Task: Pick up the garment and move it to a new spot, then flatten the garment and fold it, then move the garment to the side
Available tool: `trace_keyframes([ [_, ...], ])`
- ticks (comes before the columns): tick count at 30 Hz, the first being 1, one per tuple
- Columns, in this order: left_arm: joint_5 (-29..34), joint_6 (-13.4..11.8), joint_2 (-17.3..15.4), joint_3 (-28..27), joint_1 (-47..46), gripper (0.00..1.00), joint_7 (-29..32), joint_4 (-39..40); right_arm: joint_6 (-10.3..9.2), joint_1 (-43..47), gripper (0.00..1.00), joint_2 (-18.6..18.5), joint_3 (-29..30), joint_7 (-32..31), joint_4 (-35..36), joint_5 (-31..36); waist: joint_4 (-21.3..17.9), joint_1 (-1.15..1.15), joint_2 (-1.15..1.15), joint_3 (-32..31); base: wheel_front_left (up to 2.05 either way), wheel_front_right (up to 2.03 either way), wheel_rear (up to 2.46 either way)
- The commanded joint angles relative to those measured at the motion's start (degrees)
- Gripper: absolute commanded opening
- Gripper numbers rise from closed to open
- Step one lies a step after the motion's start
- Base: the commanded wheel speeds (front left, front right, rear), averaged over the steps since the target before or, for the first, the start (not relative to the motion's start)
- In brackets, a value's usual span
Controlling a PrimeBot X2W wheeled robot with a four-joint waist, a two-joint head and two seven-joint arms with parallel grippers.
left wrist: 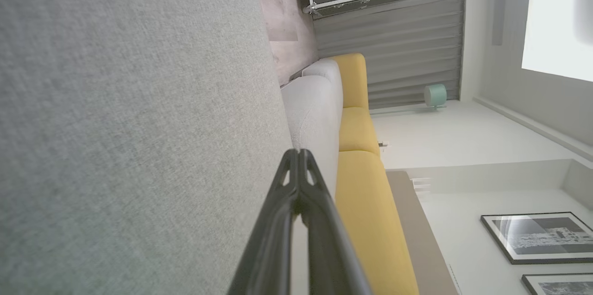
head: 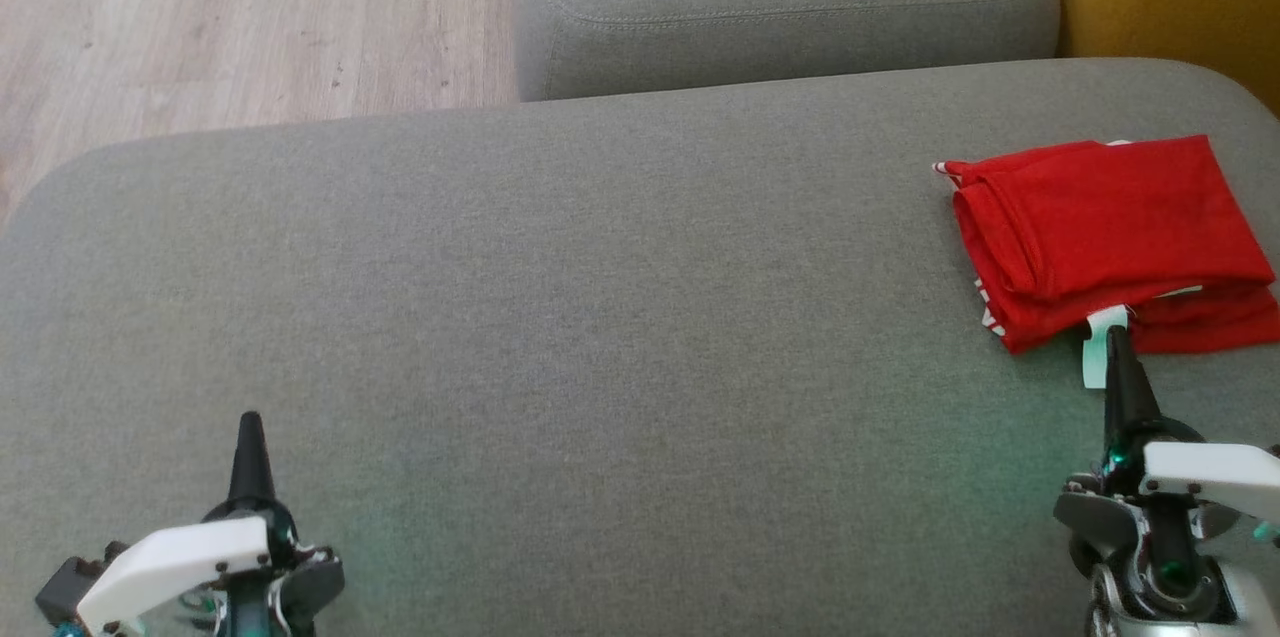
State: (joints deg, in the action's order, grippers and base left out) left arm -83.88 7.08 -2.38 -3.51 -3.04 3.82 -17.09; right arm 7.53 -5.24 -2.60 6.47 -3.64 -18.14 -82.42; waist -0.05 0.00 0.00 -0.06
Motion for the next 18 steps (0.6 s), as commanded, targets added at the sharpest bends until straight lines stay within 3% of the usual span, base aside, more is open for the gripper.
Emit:
trace_keyframes([
  [1, -1.5, 0.4, -0.5, -1.9, -2.9, 0.00, 0.6, 2.3, -0.04, -1.2, 0.00, -0.3, -0.7, -0.9, 2.5, -1.9, 0.0, 0.00, 0.00, 0.0, 0.00, 0.00, 0.00],
  [13, -8.2, 0.4, -0.5, -3.0, -3.2, 0.00, 2.7, 3.0, -0.04, -0.9, 0.00, -0.3, 0.1, -2.8, 4.1, -9.7, 0.0, 0.00, 0.00, 0.2, 0.00, 0.00, 0.00],
  [18, -8.3, 0.4, -0.5, -3.0, -3.2, 0.00, 2.7, 3.0, -0.04, -0.9, 0.00, -0.3, 0.1, -2.8, 4.1, -9.7, 0.0, 0.00, 0.00, 0.2, 0.00, 0.00, 0.00],
])
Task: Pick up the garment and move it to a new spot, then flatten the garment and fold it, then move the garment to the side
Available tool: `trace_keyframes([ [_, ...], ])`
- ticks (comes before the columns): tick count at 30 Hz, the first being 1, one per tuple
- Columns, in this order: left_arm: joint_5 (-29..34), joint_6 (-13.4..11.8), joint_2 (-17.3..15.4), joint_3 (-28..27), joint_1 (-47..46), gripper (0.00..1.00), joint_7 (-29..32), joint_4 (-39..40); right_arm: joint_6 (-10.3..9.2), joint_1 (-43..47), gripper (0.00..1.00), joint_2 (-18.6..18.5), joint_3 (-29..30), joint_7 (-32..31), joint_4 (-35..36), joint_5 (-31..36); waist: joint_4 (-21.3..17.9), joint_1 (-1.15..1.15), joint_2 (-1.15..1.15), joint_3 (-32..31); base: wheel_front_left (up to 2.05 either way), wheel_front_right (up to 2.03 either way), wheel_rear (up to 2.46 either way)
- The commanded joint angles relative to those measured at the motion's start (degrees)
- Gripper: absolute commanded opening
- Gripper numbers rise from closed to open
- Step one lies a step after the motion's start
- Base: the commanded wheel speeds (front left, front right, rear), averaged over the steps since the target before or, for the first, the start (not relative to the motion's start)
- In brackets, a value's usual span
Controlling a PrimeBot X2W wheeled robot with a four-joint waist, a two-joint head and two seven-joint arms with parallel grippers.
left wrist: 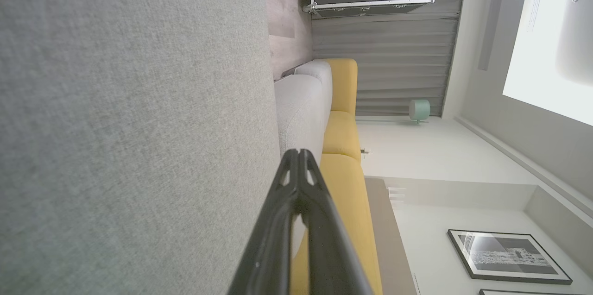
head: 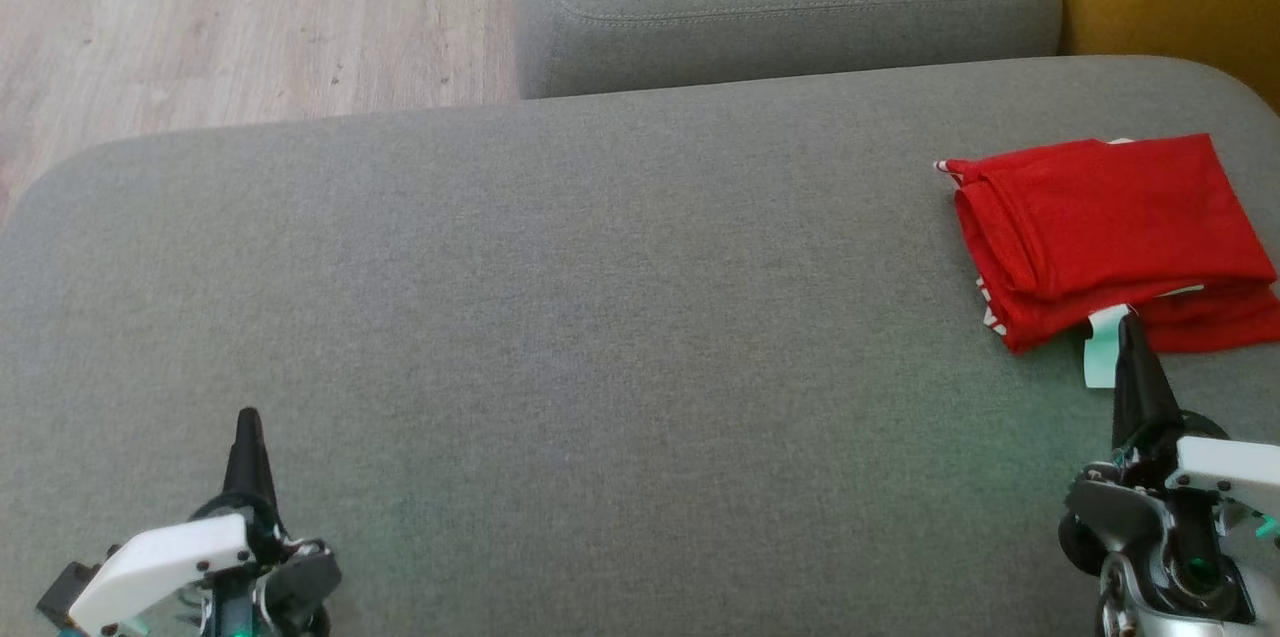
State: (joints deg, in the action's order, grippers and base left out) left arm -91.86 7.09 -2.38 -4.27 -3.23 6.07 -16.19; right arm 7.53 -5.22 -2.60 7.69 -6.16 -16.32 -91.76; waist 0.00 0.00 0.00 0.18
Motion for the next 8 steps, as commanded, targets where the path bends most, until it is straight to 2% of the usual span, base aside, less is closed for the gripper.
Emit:
trace_keyframes([
  [1, -0.3, 0.4, -0.5, -2.3, -3.0, 0.00, 0.4, 2.1, -0.04, -1.0, 0.00, -0.3, -1.2, -0.3, 2.3, -0.4, 0.0, 0.00, 0.00, 0.0, 0.00, 0.00, 0.00],
  [8, -0.3, 0.4, -0.5, -2.3, -3.0, 0.00, 0.4, 2.1, -0.04, -1.0, 0.00, -0.3, -1.2, -0.3, 2.3, -0.4, 0.0, 0.00, 0.00, 0.0, 0.00, 0.00, 0.00],
])
